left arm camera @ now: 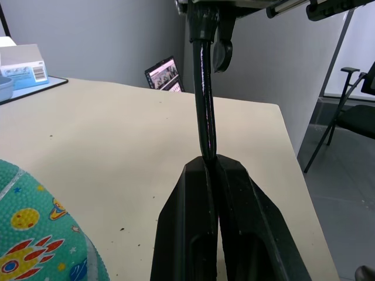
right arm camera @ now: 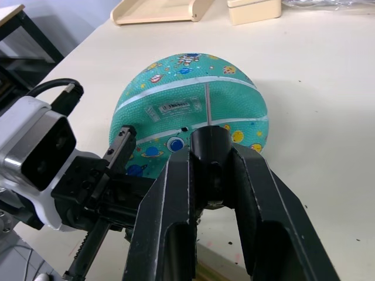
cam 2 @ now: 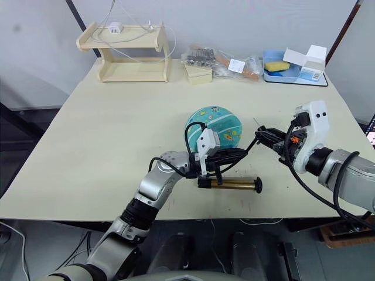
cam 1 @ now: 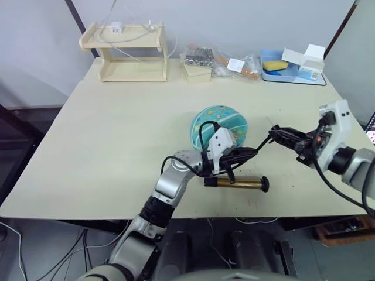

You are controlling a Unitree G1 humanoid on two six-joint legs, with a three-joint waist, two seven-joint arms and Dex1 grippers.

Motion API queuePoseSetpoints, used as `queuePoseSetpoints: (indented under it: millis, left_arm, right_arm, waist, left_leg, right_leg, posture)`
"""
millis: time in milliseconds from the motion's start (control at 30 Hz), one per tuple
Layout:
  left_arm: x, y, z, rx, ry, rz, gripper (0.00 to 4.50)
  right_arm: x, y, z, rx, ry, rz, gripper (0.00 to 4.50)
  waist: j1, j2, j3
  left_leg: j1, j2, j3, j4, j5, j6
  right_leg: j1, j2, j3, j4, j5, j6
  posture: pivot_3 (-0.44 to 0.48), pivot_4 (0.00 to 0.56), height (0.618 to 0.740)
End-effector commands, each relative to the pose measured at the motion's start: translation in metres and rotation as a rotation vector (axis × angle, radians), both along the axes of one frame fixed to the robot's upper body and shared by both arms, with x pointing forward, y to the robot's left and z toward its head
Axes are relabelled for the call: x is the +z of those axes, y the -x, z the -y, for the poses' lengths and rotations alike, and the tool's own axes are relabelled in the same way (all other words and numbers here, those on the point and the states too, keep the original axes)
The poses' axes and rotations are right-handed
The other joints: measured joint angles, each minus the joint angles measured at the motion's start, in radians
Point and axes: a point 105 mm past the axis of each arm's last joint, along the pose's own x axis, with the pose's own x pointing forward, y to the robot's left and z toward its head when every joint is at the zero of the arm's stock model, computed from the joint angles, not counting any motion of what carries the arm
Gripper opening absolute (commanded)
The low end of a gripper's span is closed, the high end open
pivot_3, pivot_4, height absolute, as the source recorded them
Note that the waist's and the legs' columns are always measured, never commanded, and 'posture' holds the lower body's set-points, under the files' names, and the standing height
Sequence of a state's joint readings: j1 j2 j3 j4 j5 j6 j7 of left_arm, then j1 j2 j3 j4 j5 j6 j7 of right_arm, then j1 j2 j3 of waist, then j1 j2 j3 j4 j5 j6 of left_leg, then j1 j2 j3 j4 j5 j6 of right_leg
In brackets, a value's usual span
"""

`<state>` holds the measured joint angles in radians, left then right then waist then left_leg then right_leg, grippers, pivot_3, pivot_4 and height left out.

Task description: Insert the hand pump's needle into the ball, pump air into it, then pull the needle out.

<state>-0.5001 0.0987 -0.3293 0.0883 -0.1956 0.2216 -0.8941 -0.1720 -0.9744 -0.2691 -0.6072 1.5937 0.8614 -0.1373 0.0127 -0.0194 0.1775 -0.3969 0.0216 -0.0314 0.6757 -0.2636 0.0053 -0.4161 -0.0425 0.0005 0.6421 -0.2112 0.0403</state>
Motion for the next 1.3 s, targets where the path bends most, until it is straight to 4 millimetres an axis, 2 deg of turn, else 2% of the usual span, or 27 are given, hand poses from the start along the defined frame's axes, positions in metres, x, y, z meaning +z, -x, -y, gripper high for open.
queuePoseSetpoints:
  millis: [33, 67, 133, 267, 300, 333, 400, 567, 600, 800, 967, 1100, 1300]
  left_arm:
    - [0.011, 0.007, 0.004, -0.04, 0.021, 0.024, 0.0]
    - [0.011, 0.006, 0.004, -0.035, 0.02, 0.016, 0.0]
    - [0.022, 0.012, 0.004, -0.09, 0.141, -0.039, 0.0]
    - [0.024, 0.012, -0.006, -0.12, 0.12, -0.077, 0.0]
    - [0.027, 0.012, -0.01, -0.121, 0.132, -0.075, 0.69]
    - [0.03, 0.012, -0.013, -0.122, 0.138, -0.073, 0.99]
    - [0.036, 0.013, -0.022, -0.126, 0.139, -0.077, 1.9]
    - [0.046, 0.018, -0.053, -0.113, 0.097, -0.077, 4.35]
    - [0.047, 0.019, -0.06, -0.111, 0.086, -0.077, 4.5]
    - [0.057, 0.023, -0.098, -0.047, 0.024, -0.051, 4.5]
    - [0.064, 0.017, -0.135, 0.08, -0.08, 0.005, 4.5]
    - [0.066, 0.02, -0.149, 0.125, -0.122, -0.014, 4.5]
    - [0.063, 0.023, -0.155, 0.168, -0.168, -0.023, 4.5]
  right_arm:
    - [0.011, 0.002, -0.003, 0.015, -0.006, 0.049, 0.31]
    - [0.011, 0.002, -0.004, 0.018, -0.004, 0.051, 0.31]
    - [0.012, 0.002, -0.005, 0.025, 0.004, 0.054, 0.31]
    - [0.012, 0.002, -0.005, 0.046, 0.079, 0.056, 0.31]
    - [0.013, 0.001, -0.005, 0.046, 0.119, 0.065, 0.31]
    - [0.013, 0.0, -0.004, 0.044, 0.153, 0.073, 0.31]
    - [0.012, 0.0, -0.003, 0.062, 0.248, 0.076, 0.31]
    - [0.009, 0.003, -0.003, 0.156, 0.563, 0.088, 0.31]
    - [0.01, 0.002, 0.001, 0.141, 0.628, 0.084, 0.31]
    - [0.018, 0.006, -0.001, 0.304, 0.814, 0.037, 0.31]
    - [0.032, -0.006, -0.009, 0.405, 0.972, 0.092, 0.31]
    - [0.031, -0.022, -0.017, 0.496, 1.152, 0.116, 0.31]
    - [0.019, -0.036, -0.038, 0.661, 1.324, 0.114, 0.31]
  waist:
    - [0.0, 0.0, 0.0]
    - [0.0, 0.0, 0.0]
    - [-0.001, 0.0, 0.0]
    - [-0.004, 0.0, 0.0]
    - [-0.004, 0.0, 0.0]
    - [-0.004, 0.0, 0.0]
    - [-0.003, 0.0, 0.0]
    - [-0.006, 0.001, 0.0]
    - [-0.005, 0.001, 0.001]
    - [-0.006, 0.003, 0.003]
    - [-0.009, 0.004, 0.003]
    - [-0.022, 0.004, 0.003]
    - [-0.026, 0.005, 0.004]
  left_leg:
    - [0.0, 0.0, 0.0, 0.0, 0.0, 0.0]
    - [0.0, 0.0, 0.0, 0.0, 0.0, 0.0]
    - [0.0, 0.0, 0.0, 0.0, 0.0, 0.0]
    - [0.0, 0.0, 0.0, 0.0, 0.0, 0.0]
    - [0.0, 0.0, 0.001, 0.0, 0.0, 0.0]
    - [0.0, 0.0, 0.0, 0.0, 0.0, 0.0]
    - [0.0, 0.0, 0.0, 0.0, 0.0, 0.0]
    - [0.0, 0.0, 0.002, 0.0, 0.0, 0.0]
    - [0.0, 0.001, 0.001, 0.0, 0.0, 0.0]
    - [-0.002, 0.001, 0.004, -0.001, 0.0, 0.0]
    - [-0.003, 0.001, 0.006, -0.001, 0.0, 0.0]
    - [-0.004, 0.001, 0.009, -0.004, 0.0, 0.0]
    - [-0.005, 0.001, 0.009, -0.005, 0.0, 0.0]
  right_leg:
    - [0.0, 0.0, 0.0, 0.0, 0.0, 0.0]
    - [0.0, 0.0, 0.0, 0.0, 0.0, 0.0]
    - [0.0, 0.0, 0.0, 0.0, 0.0, 0.0]
    - [0.0, 0.0, 0.0, 0.0, 0.0, 0.0]
    - [0.0, 0.0, 0.0, 0.0, 0.0, 0.0]
    - [0.0, 0.0, 0.0, 0.0, 0.0, 0.0]
    - [-0.001, 0.0, 0.0, 0.0, 0.0, 0.0]
    - [-0.002, 0.0, 0.002, 0.0, 0.0, 0.0]
    - [-0.002, 0.0, 0.001, 0.0, 0.0, 0.0]
    - [-0.006, 0.0, 0.004, 0.0, -0.003, -0.004]
    - [-0.009, 0.0, 0.006, 0.0, -0.003, -0.003]
    - [-0.012, 0.0, 0.008, 0.001, -0.003, -0.003]
    - [-0.014, 0.0, 0.008, 0.001, 0.0, 0.0]
  posture:
    - [0.0, 0.15, 0.74]
    - [0.0, 0.15, 0.74]
    - [0.0, 0.15, 0.74]
    - [0.0, 0.15, 0.74]
    - [0.0, 0.15, 0.74]
    - [0.0, 0.15, 0.74]
    - [0.0, 0.15, 0.74]
    - [0.0, 0.15, 0.74]
    - [0.0, 0.15, 0.74]
    - [0.0, 0.15, 0.74]
    - [0.0, 0.15, 0.74]
    - [0.0, 0.15, 0.74]
    - [0.0, 0.15, 0.74]
